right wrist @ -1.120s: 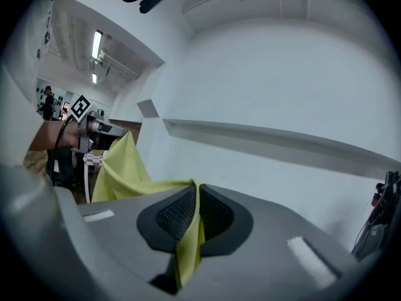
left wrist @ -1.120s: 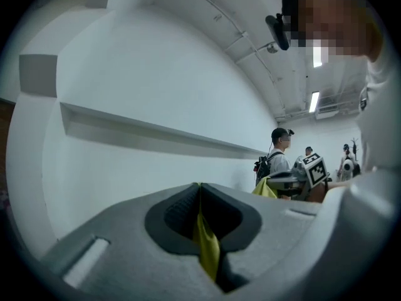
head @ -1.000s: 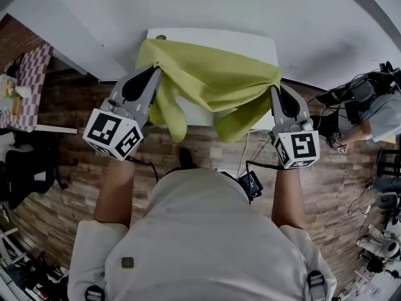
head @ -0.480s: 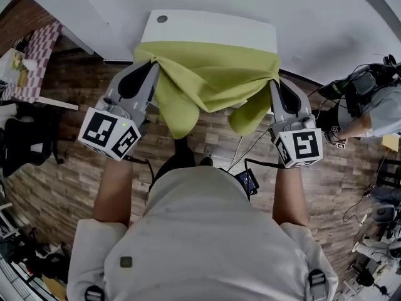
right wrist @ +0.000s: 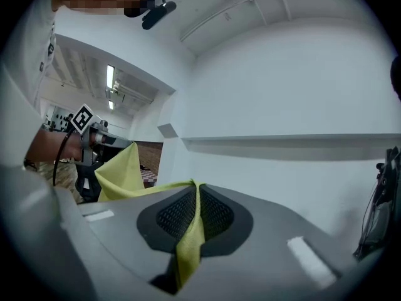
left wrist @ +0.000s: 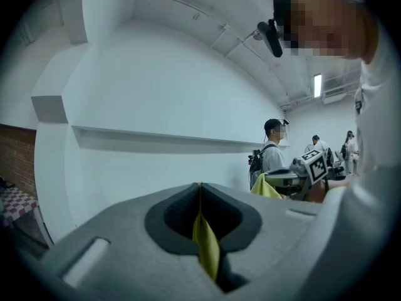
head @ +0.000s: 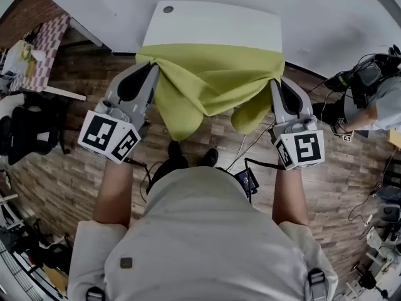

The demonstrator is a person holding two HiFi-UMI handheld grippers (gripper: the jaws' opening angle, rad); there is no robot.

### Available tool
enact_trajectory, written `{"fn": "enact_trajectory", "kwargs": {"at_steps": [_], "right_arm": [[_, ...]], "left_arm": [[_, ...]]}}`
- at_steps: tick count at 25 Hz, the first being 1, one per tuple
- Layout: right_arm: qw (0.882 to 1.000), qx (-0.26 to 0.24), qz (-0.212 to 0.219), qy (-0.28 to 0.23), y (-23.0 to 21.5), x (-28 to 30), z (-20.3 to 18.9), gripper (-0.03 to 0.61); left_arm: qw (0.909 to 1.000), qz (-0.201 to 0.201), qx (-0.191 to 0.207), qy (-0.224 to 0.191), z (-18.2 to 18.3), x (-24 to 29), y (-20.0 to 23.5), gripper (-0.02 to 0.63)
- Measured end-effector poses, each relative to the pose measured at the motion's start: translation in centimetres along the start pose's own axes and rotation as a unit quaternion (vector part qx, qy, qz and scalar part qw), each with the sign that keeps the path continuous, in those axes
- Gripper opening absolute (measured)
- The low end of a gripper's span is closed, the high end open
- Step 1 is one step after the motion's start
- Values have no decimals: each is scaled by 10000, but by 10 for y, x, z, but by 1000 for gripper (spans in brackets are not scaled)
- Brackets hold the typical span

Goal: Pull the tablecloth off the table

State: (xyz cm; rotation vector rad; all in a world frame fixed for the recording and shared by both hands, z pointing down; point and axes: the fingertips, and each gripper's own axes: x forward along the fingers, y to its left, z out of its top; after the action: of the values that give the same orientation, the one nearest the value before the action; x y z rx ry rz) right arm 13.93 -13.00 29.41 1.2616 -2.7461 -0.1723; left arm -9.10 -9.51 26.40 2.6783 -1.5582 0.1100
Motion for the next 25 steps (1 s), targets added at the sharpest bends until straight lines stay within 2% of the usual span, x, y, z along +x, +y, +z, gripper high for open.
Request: {"fn": "enact_trajectory", "kwargs": {"at_steps": [12,25], "right_arm": [[9989,-209,-428,34,66,-36,27,17],[9951,-340,-928,-20,205,-46,63,17]], "left_arm": [[9981,-533,-77,-303,2,-50,2,8],[9934,-1049,-107,-454,-6,-173,54,8]]}}
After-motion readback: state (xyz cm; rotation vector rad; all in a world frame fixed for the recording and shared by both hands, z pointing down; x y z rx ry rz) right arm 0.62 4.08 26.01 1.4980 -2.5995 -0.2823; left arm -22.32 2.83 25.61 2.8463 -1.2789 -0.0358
